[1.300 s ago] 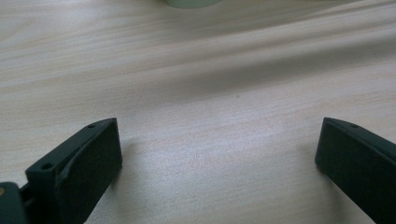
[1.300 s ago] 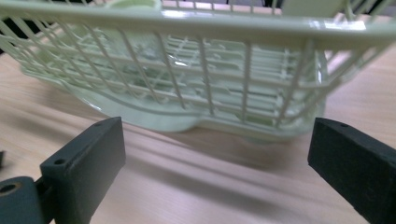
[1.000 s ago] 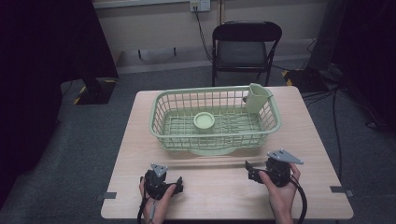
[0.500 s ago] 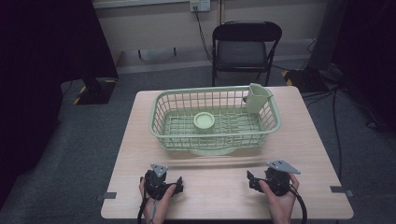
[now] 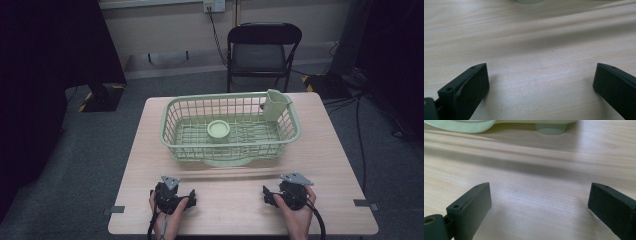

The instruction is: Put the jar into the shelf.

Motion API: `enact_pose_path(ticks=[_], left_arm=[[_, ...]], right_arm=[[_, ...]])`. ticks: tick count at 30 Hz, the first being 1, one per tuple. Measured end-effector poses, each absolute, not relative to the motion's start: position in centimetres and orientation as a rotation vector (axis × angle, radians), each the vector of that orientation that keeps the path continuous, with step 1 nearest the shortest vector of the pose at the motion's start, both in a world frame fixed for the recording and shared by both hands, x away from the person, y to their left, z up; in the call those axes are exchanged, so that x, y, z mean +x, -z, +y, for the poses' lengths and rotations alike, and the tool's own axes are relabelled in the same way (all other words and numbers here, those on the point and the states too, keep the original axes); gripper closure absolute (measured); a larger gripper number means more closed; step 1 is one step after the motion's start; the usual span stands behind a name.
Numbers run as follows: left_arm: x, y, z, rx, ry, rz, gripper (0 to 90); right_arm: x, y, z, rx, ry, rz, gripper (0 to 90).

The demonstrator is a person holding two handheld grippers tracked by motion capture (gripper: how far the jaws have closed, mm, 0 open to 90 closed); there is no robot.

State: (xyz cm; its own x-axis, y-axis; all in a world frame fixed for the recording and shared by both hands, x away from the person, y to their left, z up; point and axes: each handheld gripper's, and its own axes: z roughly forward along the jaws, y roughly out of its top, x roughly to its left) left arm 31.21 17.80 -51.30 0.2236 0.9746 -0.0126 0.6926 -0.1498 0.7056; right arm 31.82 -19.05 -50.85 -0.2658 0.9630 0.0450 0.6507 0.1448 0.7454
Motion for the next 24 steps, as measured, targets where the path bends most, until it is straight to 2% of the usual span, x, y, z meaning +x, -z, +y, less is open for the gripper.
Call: enact_pose_path(ticks=[9, 24], left_arm=[[31.15, 51.29, 17.75, 1.909, -0.624, 1.541, 0.0], [31.11, 51.29, 17.70, 1.905, -0.627, 1.549, 0.0]], right_arm=[[32.08, 51.06, -18.38, 1.535, -0.822, 2.007, 0.7], [32.10, 51.06, -18.34, 1.541, -0.821, 2.005, 0.6]])
